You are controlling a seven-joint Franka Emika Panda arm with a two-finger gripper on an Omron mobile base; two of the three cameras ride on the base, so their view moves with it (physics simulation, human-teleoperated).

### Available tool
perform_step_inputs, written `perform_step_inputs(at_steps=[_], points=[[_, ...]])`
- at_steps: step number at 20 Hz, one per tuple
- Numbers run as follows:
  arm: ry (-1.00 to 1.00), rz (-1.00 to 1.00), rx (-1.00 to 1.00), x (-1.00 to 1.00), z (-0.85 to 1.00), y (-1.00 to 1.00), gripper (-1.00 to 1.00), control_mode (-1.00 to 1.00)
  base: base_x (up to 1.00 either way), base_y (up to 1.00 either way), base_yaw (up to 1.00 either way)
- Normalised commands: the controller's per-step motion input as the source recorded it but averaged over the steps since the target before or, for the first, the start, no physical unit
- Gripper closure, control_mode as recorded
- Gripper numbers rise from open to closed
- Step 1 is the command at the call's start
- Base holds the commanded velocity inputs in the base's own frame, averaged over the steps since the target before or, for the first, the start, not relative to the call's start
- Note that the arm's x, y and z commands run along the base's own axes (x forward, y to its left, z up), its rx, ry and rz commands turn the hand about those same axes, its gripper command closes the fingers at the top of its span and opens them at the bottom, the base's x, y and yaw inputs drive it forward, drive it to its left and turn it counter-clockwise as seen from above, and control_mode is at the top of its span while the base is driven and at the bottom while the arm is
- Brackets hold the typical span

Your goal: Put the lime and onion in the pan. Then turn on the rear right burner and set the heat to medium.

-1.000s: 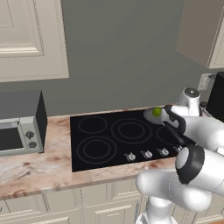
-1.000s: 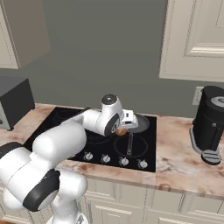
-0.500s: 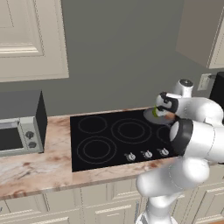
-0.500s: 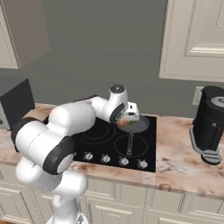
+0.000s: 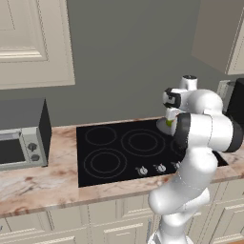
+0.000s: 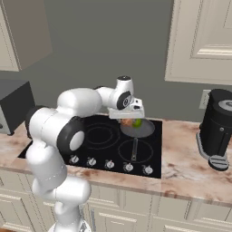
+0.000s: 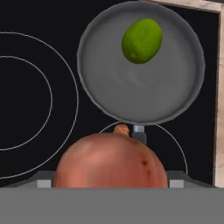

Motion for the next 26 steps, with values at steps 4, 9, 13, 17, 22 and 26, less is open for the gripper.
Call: perform_step_inputs(at_steps=[4,9,13,17,22,26], points=[[-0.01,0.0,0.0,0.0,-0.47,-0.02,1.0,-1.0,0.0,0.0,0.0],[-0.08,0.0,0.0,0.01,-0.33,-0.07,1.0,-1.0,0.0,0.0,0.0],[-0.05,0.0,0.0,0.27,-0.06,-0.04,1.0,-1.0,0.0,0.0,0.0],[0.0,0.0,0.0,0.46,-0.09,-0.08,1.0,-1.0,0.0,0.0,0.0],[0.0,0.0,0.0,0.43,-0.04,-0.21,1.0,-1.0,0.0,0.0,0.0],[0.0,0.0,0.02,0.21,-0.03,-0.33,1.0,-1.0,0.0,0.0,0.0]])
